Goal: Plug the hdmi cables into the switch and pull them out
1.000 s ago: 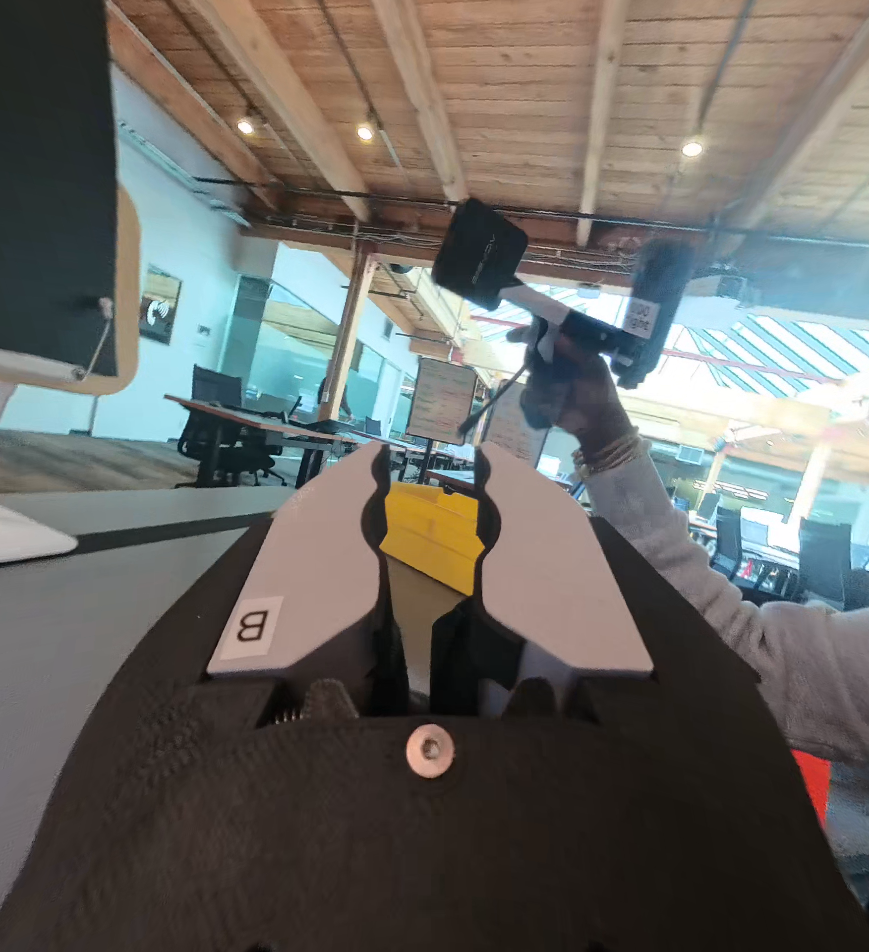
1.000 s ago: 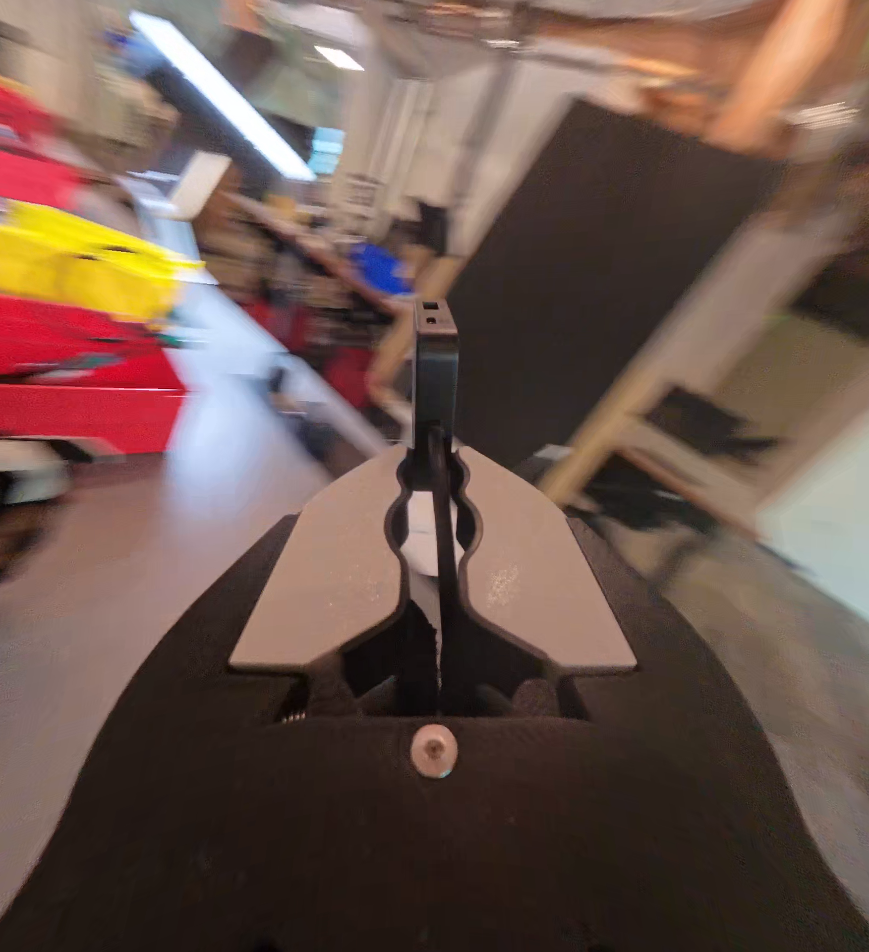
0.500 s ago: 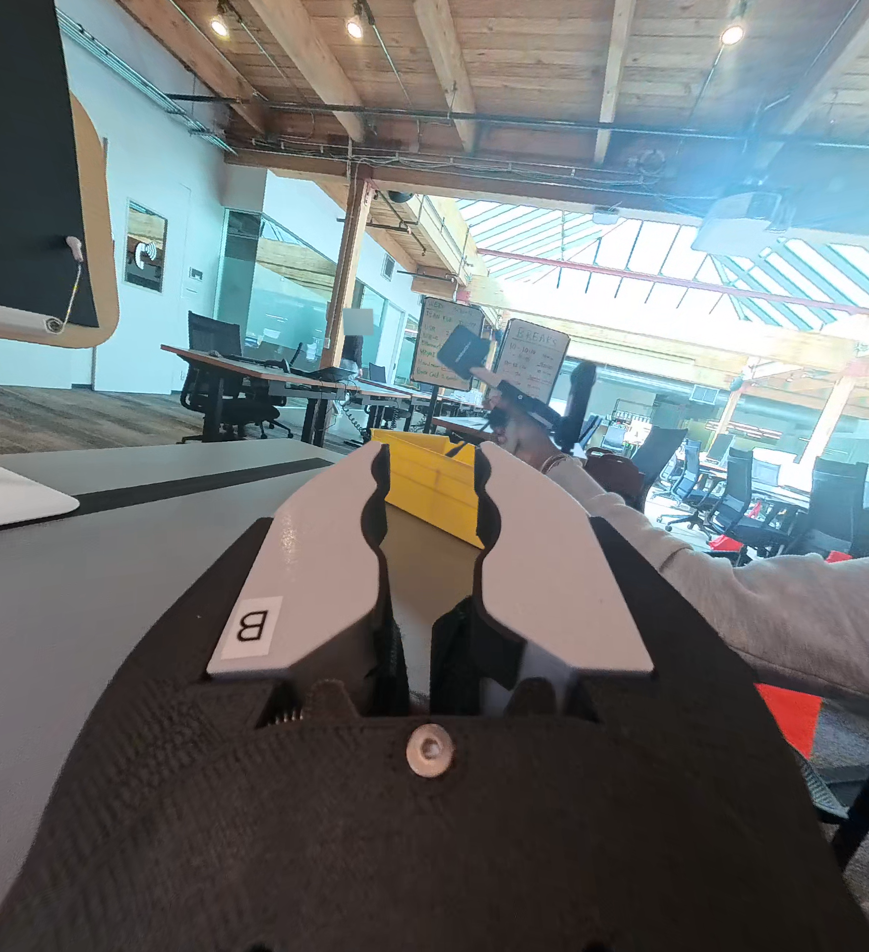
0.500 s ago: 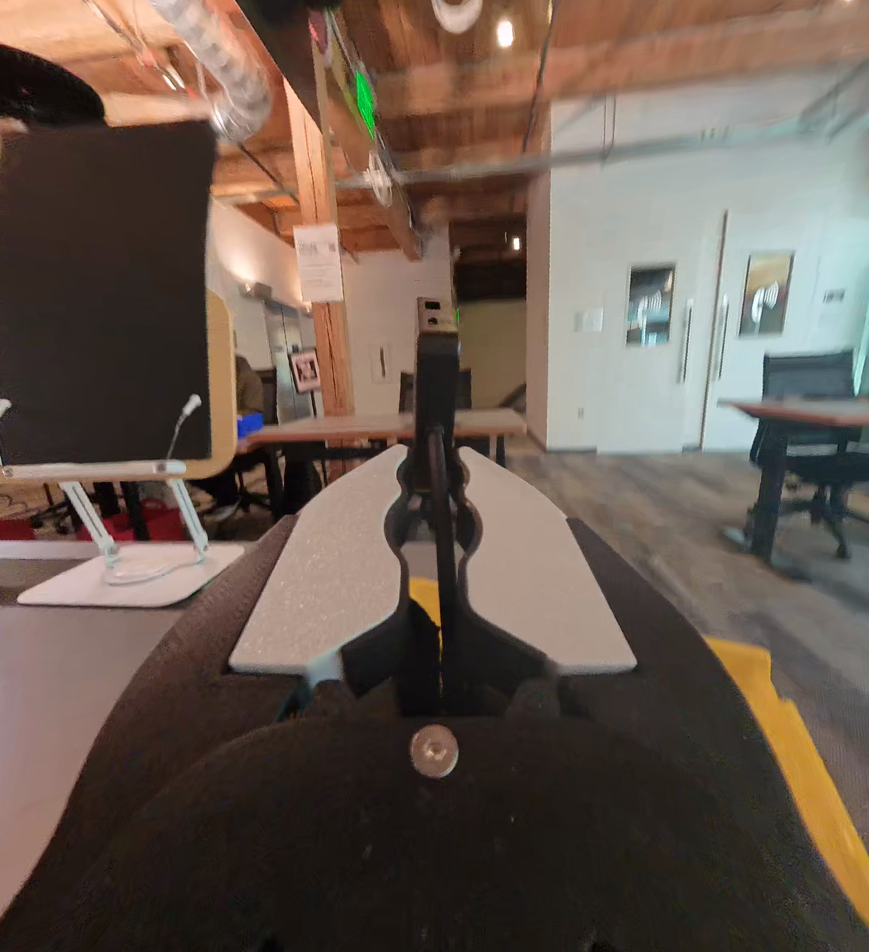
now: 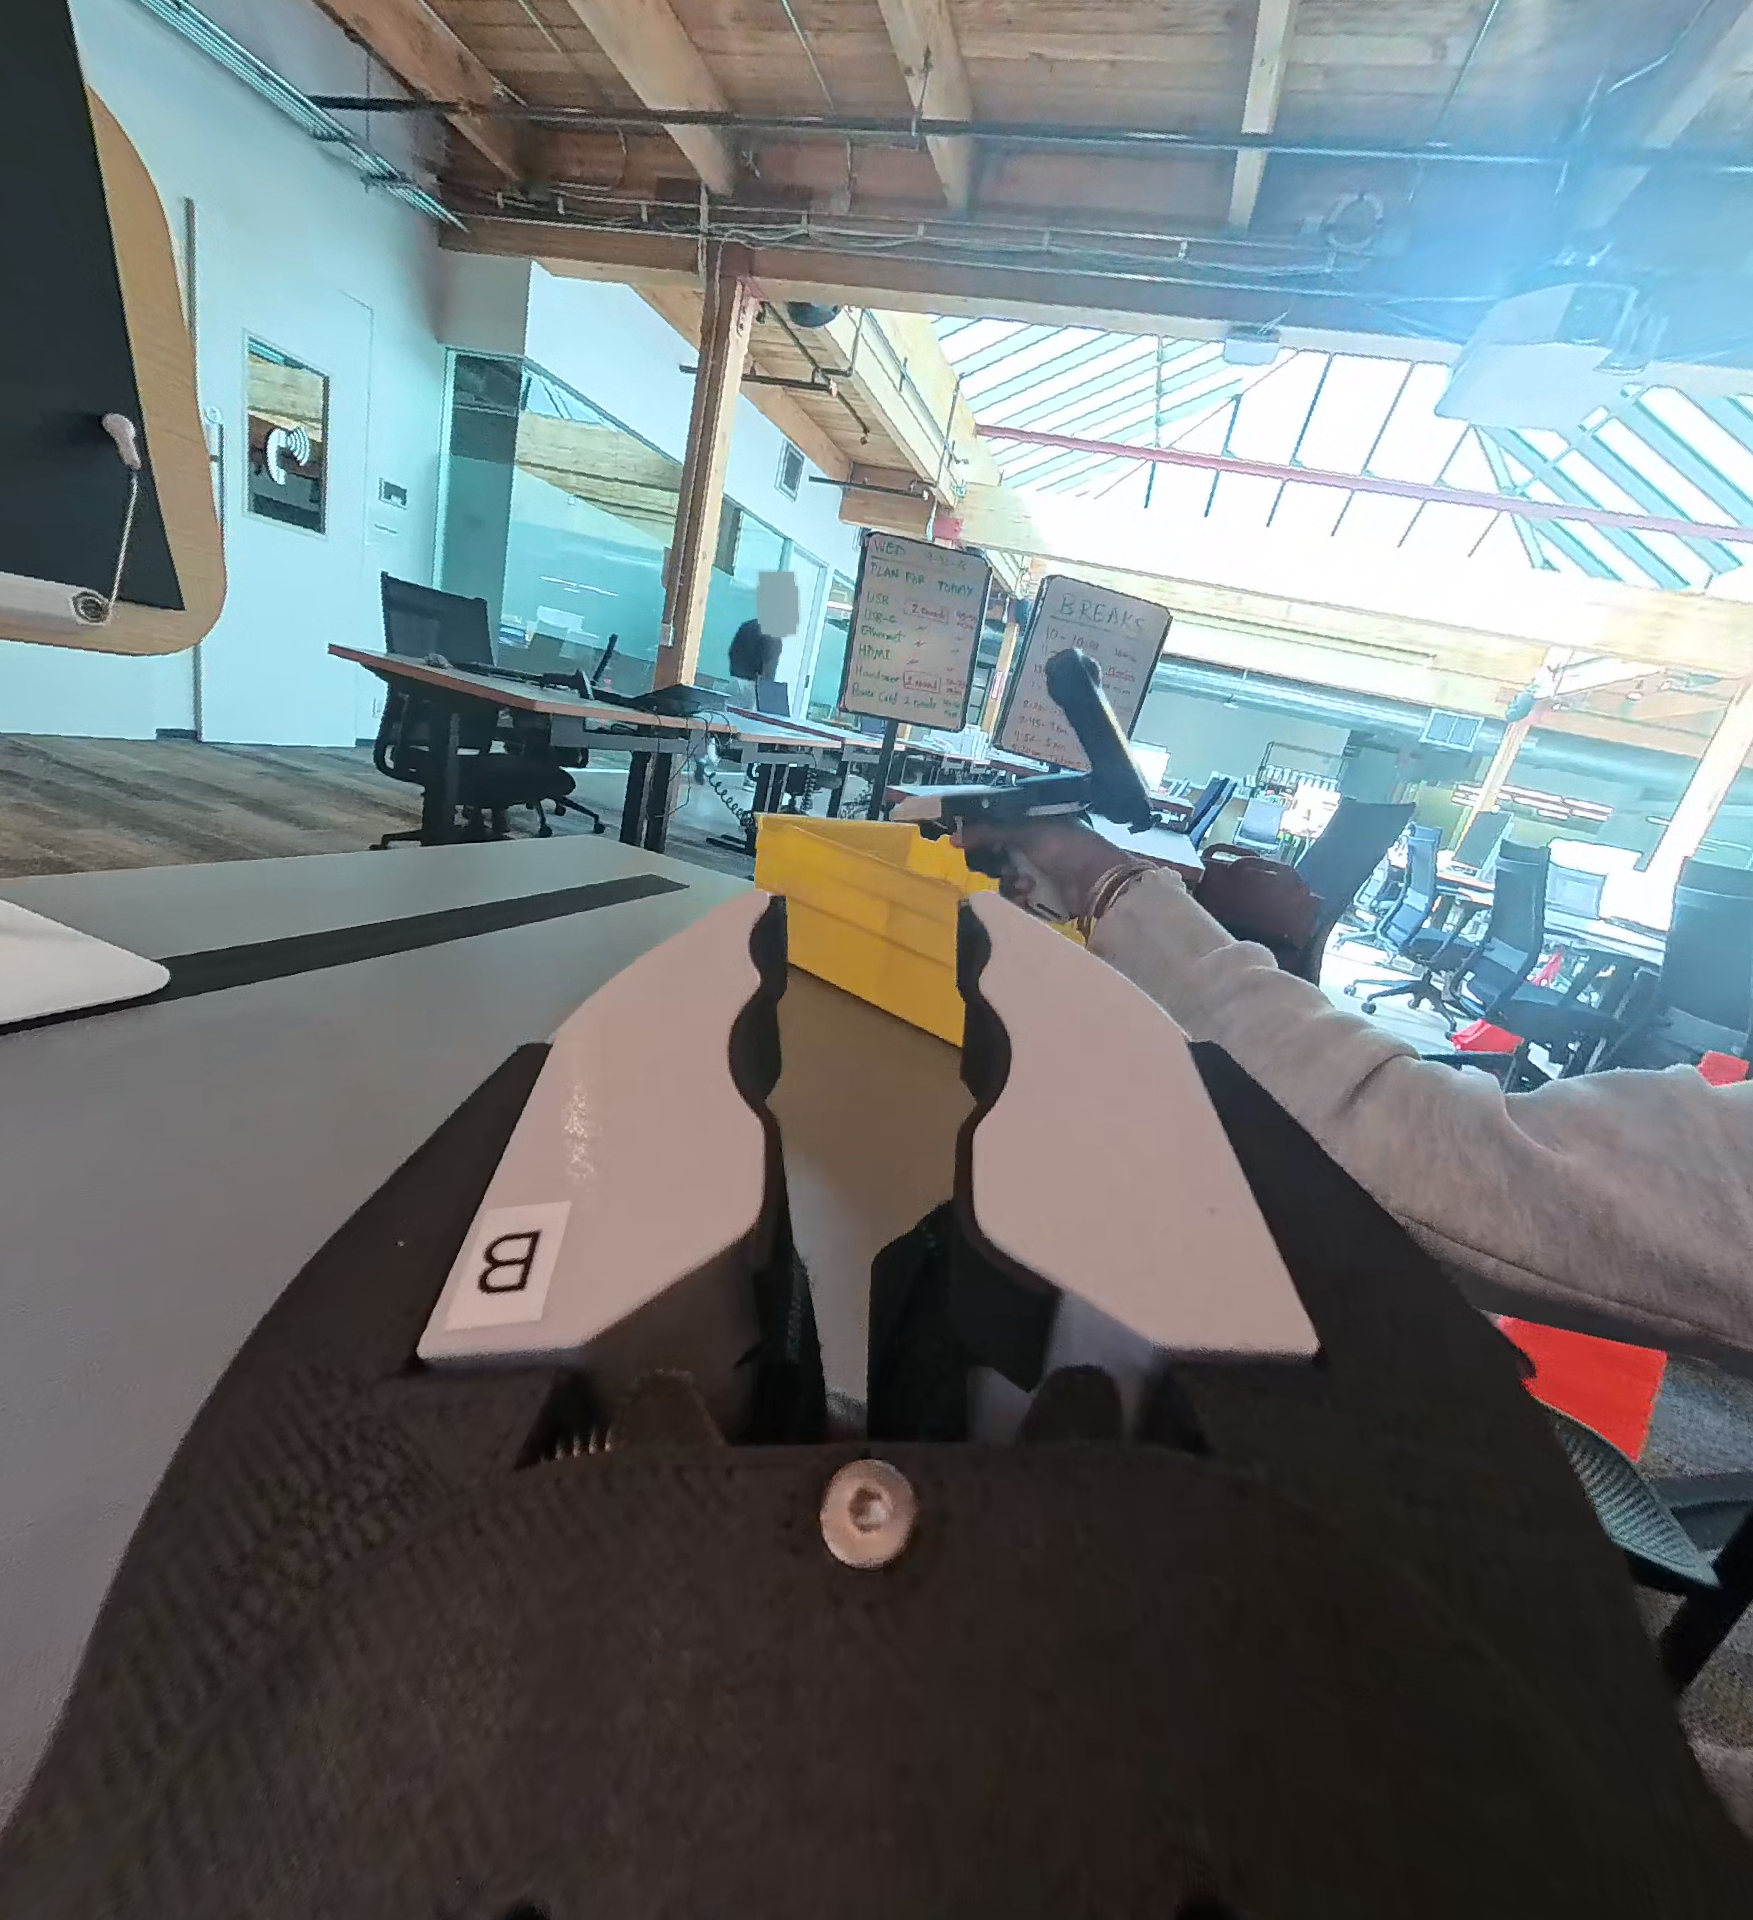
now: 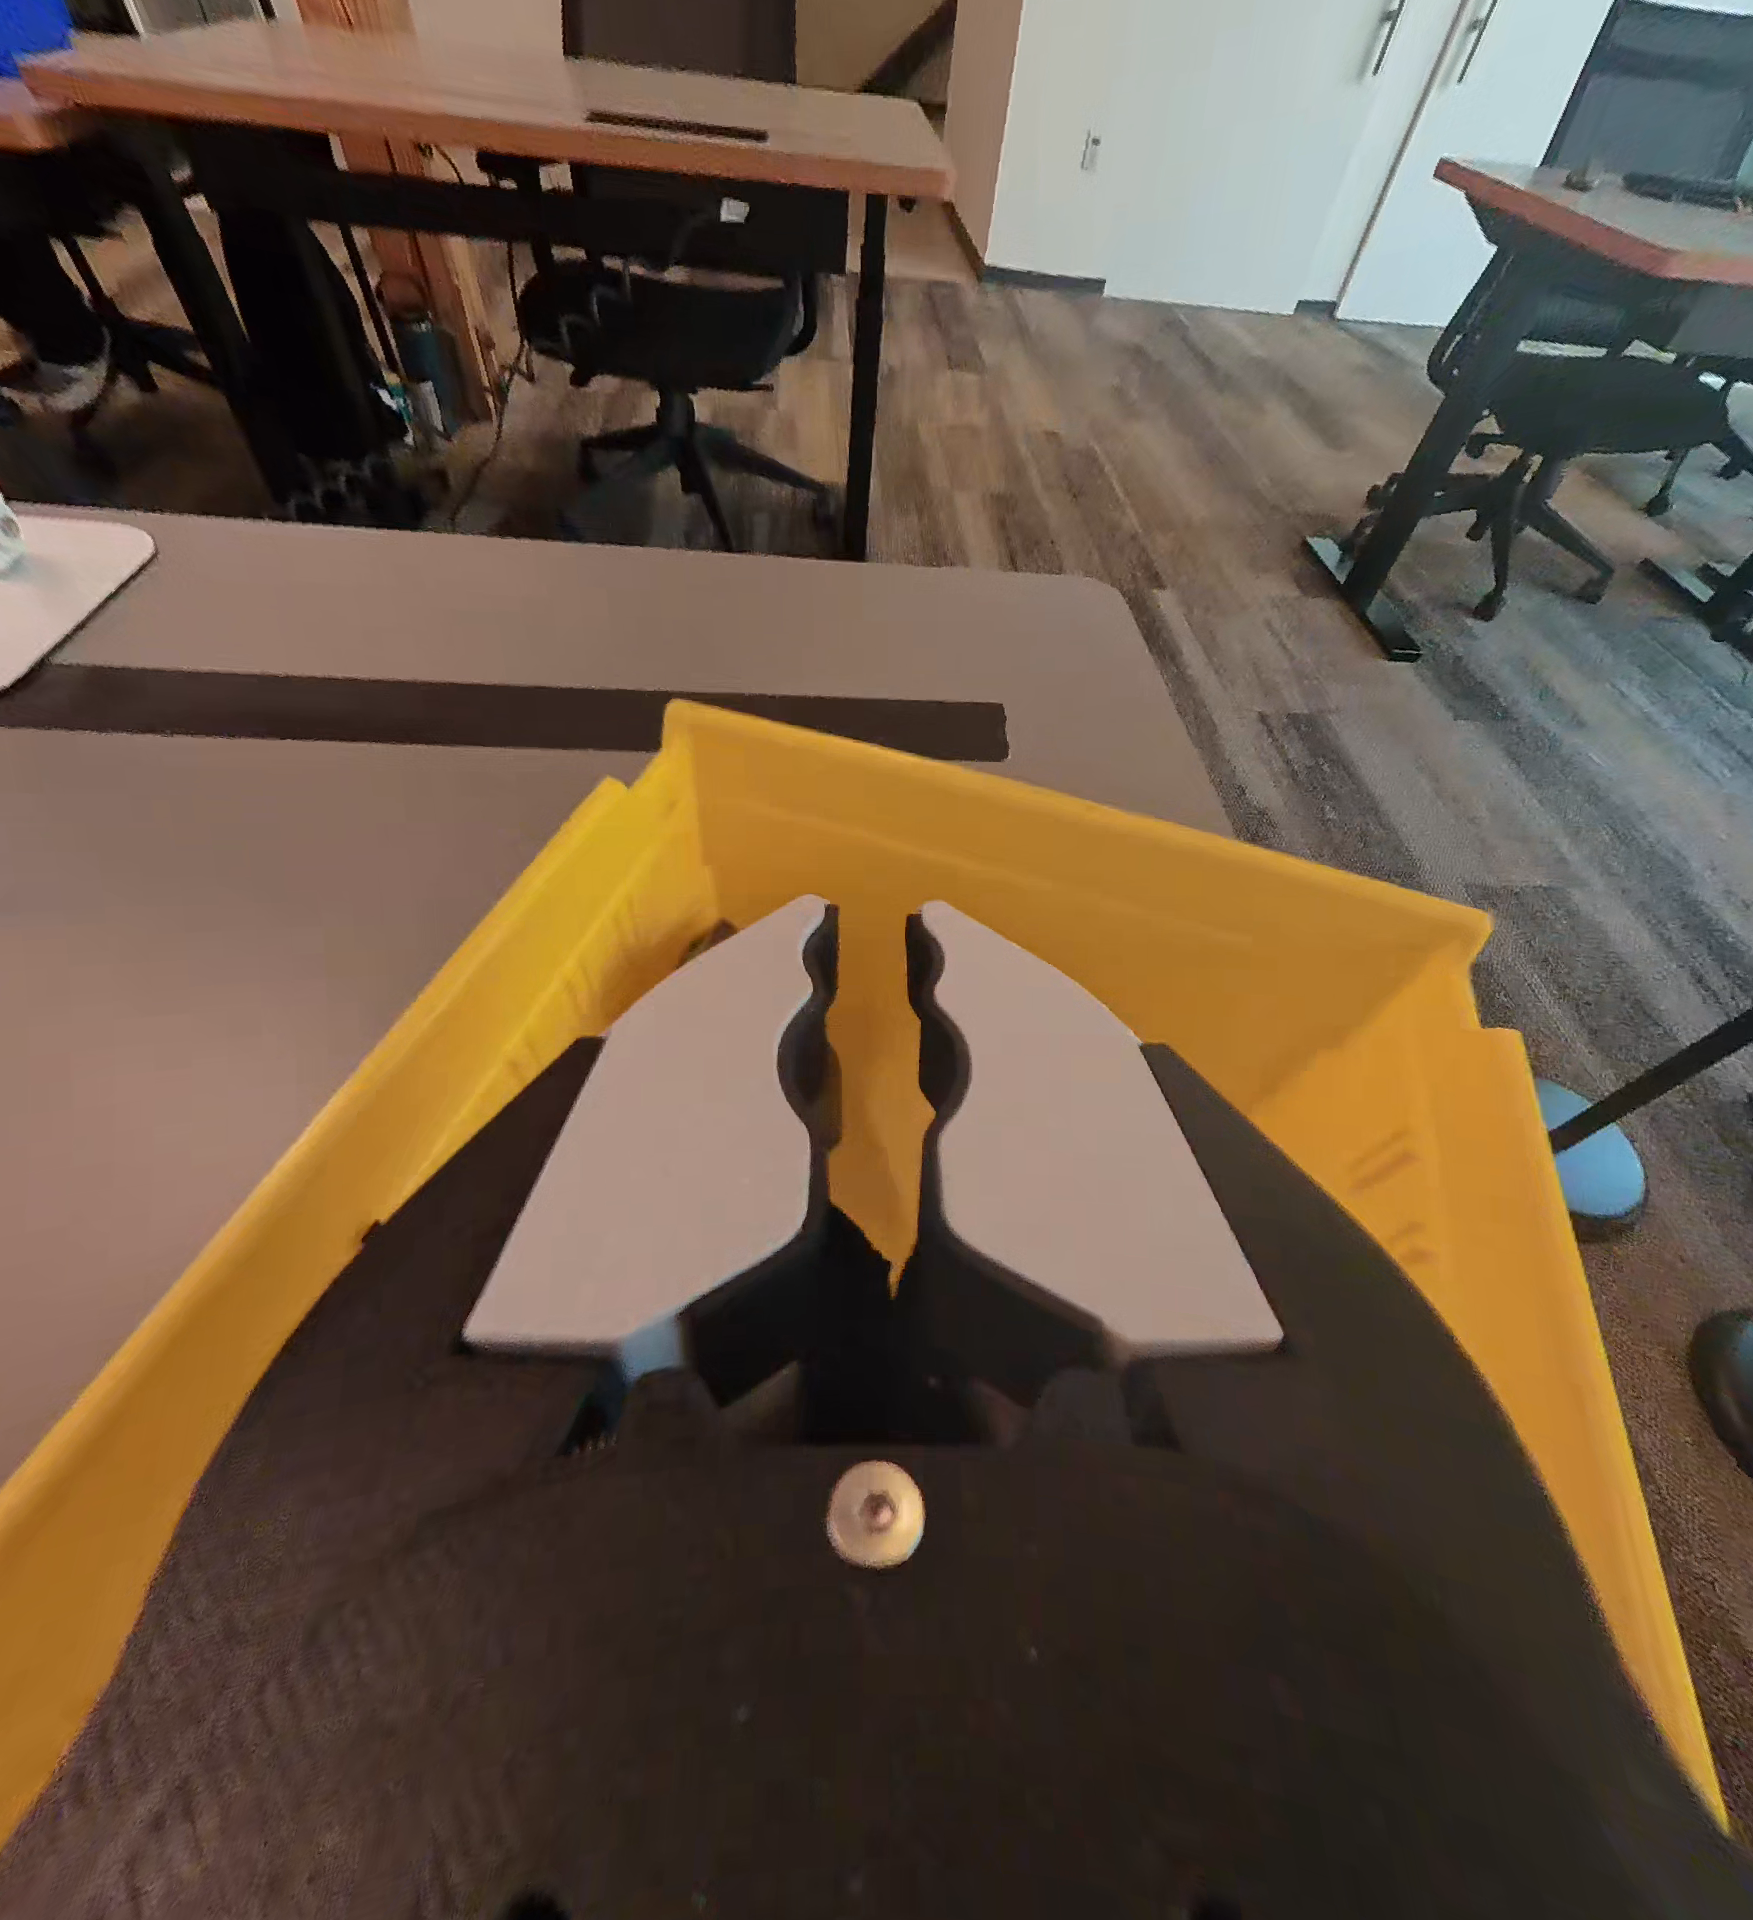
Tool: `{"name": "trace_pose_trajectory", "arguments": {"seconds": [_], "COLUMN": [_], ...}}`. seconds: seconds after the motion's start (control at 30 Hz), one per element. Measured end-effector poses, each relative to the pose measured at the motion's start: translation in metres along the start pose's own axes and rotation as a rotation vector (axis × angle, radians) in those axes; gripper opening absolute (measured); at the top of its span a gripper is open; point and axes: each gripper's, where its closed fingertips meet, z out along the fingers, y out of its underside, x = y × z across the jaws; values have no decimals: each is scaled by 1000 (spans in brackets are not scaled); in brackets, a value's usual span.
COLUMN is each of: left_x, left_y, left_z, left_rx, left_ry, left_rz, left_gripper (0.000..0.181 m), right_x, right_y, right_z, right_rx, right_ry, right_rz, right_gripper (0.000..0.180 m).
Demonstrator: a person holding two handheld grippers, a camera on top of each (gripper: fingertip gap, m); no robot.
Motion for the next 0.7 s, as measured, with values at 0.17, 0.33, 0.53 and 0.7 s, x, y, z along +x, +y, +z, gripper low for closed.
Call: {"name": "trace_pose_trajectory", "arguments": {"seconds": [0.17, 0.33, 0.53, 0.7], "left_x": [0, -1, 2, 6], "left_y": [1, 1, -3, -45], "left_z": [1, 1, -1, -38], "left_rx": [-8, -16, -88, -200], "left_ry": [-5, -17, -72, -273], "left_rz": [20, 35, 178, 361], "left_gripper": [30, 30, 32, 50], "right_x": [2, -2, -3, 34], "right_y": [-22, -59, -107, -109], "right_z": [-11, -31, -83, -115], "right_rx": [134, 389, 822, 1012], "right_ry": [5, -37, -171, -120], "right_rz": [32, 83, 260, 441], "right_gripper": [13, 28, 34, 34]}}
